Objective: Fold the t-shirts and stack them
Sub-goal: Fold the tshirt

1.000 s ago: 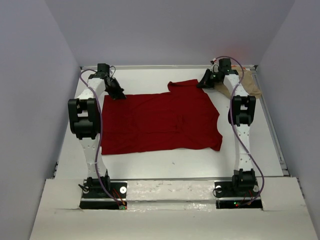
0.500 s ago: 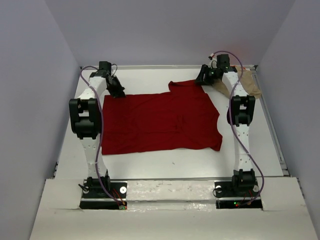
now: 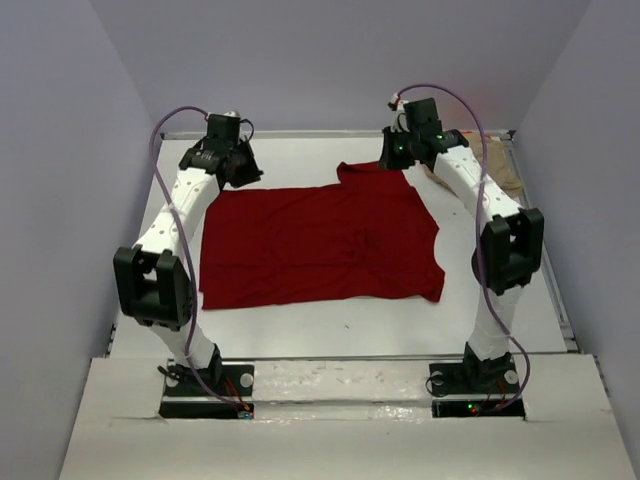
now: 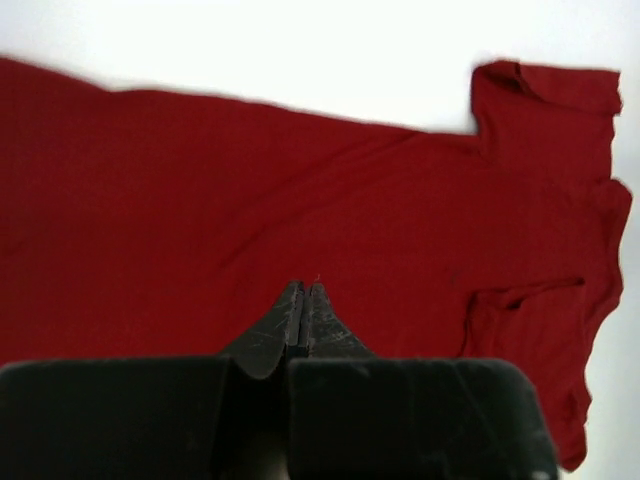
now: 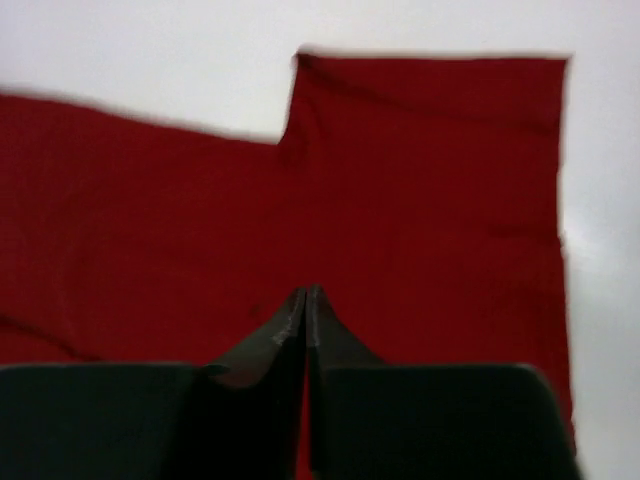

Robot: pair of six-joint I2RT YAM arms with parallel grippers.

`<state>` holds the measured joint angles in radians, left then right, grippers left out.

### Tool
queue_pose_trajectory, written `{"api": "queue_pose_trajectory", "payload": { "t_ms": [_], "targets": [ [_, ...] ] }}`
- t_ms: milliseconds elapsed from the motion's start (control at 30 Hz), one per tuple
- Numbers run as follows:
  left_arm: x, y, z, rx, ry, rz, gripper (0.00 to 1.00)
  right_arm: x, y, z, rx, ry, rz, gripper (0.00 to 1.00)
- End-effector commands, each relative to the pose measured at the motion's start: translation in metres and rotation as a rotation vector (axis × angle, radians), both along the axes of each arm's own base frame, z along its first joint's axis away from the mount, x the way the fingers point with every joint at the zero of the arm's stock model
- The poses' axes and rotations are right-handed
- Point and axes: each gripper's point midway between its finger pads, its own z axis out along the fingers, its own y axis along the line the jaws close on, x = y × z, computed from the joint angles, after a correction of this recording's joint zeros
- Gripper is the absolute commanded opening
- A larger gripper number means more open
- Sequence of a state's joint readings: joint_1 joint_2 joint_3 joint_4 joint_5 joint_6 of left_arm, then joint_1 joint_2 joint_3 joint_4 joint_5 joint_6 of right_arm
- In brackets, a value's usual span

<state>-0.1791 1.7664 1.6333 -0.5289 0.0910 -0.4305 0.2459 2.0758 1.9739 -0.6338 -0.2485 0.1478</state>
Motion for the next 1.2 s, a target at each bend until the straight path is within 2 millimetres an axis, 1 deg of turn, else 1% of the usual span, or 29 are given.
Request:
{"api": "queue_pose_trajectory", "payload": {
  "t_ms": [0,67,100,133,167,200,233,300,333,400,433,467,500,600,667,700,733,767,800,867,933,967,1000,1100,1167],
  "targets": [
    [-0.066,0.024,-0.024,0.096,0.097,0.071,0.00,-0.075,0.006,-0.016,-0.112,0.076,-0.069,0.00],
    [-0.085,0.027,-0.044,0.094,0.167,0.099,0.00,-0.101,0.000,-0.034,-0.123,0.138,-0.102,0.00],
    [-0.102,0.028,-0.063,0.090,0.219,0.096,0.00,-0.124,-0.009,-0.065,-0.145,0.203,-0.111,0.00],
    [-0.109,0.027,-0.071,0.085,0.241,0.096,0.00,-0.136,-0.010,-0.058,-0.121,0.189,-0.107,0.00],
    [-0.115,0.027,-0.078,0.077,0.265,0.108,0.00,-0.144,-0.004,-0.062,-0.076,0.192,-0.084,0.00],
    [-0.122,0.026,-0.090,0.073,0.289,0.099,0.00,-0.161,-0.009,-0.081,-0.083,0.234,-0.090,0.00],
    [-0.125,0.021,-0.095,0.052,0.308,0.073,0.00,-0.165,-0.012,-0.080,-0.081,0.230,-0.100,0.00],
    [-0.132,0.024,-0.110,0.078,0.358,0.077,0.00,-0.171,-0.012,-0.088,-0.074,0.240,-0.095,0.00],
    [-0.134,0.022,-0.114,0.073,0.377,0.065,0.00,-0.177,-0.017,-0.101,-0.094,0.259,-0.100,0.00],
    [-0.141,0.022,-0.121,0.071,0.414,0.060,0.00,-0.182,-0.020,-0.111,-0.110,0.276,-0.105,0.00],
    [-0.142,0.020,-0.120,0.068,0.410,0.057,0.00,-0.186,-0.023,-0.118,-0.117,0.286,-0.109,0.00],
    [-0.143,0.019,-0.119,0.070,0.400,0.057,0.00,-0.183,-0.021,-0.116,-0.107,0.271,-0.112,0.00],
    [-0.143,0.022,-0.113,0.076,0.376,0.072,0.00,-0.183,-0.021,-0.116,-0.102,0.265,-0.108,0.00],
    [-0.145,0.034,-0.103,0.124,0.340,0.122,0.00,-0.179,-0.017,-0.118,-0.097,0.262,-0.093,0.00],
    [-0.150,0.037,-0.094,0.127,0.324,0.139,0.00,-0.177,-0.016,-0.123,-0.101,0.273,-0.085,0.00],
    [-0.154,0.034,-0.087,0.121,0.301,0.132,0.00,-0.176,-0.015,-0.123,-0.102,0.270,-0.082,0.00],
    [-0.158,0.034,-0.086,0.126,0.300,0.139,0.00,-0.174,-0.016,-0.126,-0.112,0.271,-0.086,0.00],
    [-0.161,0.038,-0.078,0.141,0.273,0.181,0.00,-0.169,-0.017,-0.125,-0.120,0.261,-0.096,0.00],
    [-0.169,0.037,-0.080,0.156,0.283,0.181,0.00,-0.168,-0.018,-0.127,-0.127,0.265,-0.100,0.00],
    [-0.177,0.040,-0.079,0.157,0.278,0.208,0.00,-0.164,-0.017,-0.126,-0.123,0.260,-0.107,0.00],
    [-0.188,0.037,-0.081,0.133,0.275,0.212,0.00,-0.159,-0.012,-0.124,-0.109,0.259,-0.104,0.00],
    [-0.192,0.036,-0.084,0.133,0.283,0.210,0.00,-0.158,-0.010,-0.127,-0.105,0.270,-0.095,0.00],
    [-0.201,0.034,-0.091,0.134,0.306,0.202,0.00,-0.155,-0.009,-0.126,-0.103,0.265,-0.093,0.00],
    [-0.216,0.030,-0.100,0.132,0.329,0.196,0.00,-0.152,-0.010,-0.131,-0.120,0.257,-0.091,0.00],
    [-0.220,0.026,-0.100,0.114,0.316,0.183,0.00,-0.154,-0.012,-0.136,-0.131,0.267,-0.090,0.00]
  ]
}}
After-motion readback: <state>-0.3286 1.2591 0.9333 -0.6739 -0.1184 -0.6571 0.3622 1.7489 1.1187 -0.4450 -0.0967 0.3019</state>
